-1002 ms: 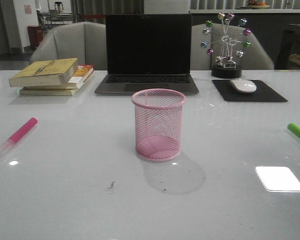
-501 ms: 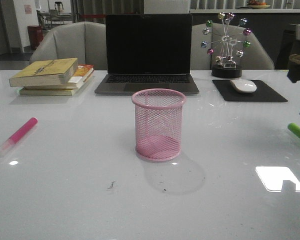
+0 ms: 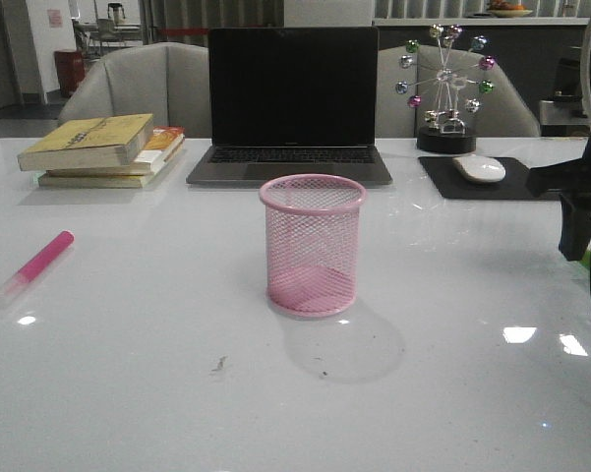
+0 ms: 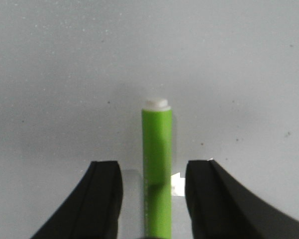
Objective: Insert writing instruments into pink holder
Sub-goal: 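Lower the right gripper onto the green highlighter and grasp it, then lift the green highlighter and carry it over the pink holder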
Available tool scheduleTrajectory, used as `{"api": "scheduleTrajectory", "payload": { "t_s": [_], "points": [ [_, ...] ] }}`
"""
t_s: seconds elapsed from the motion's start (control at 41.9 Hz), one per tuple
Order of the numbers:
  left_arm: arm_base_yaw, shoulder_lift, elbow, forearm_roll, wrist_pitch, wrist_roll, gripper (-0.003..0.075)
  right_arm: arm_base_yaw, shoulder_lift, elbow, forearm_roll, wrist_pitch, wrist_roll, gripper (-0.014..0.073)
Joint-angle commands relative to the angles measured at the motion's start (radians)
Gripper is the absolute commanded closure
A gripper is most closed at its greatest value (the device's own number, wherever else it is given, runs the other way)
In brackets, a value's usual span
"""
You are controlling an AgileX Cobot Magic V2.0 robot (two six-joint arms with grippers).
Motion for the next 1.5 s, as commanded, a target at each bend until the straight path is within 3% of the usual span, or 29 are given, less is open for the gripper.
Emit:
{"api": "scheduleTrajectory", "payload": {
  "t_s": [0.0,1.074,1.337,1.48],
  "points": [
    [-0.008,0.0,-0.032,-0.012,-0.074,-0.002,0.0215,-0.006,-0.031,-0.054,-0.037,0.004,-0.012,0.0181],
    [-0.008,0.0,-0.032,-0.016,-0.074,-0.002,0.0215,-0.006,0.02,-0.116,0.008,0.08,-0.012,0.0183],
    [-0.008,0.0,-0.032,-0.016,-0.074,-0.002,0.0215,-0.006,0.022,-0.116,0.008,0.09,-0.012,0.0394],
    [-0.008,0.0,-0.032,-0.016,-0.074,-0.002,0.0215,-0.006,0.015,-0.116,0.011,0.092,-0.012,0.0419]
  ]
}}
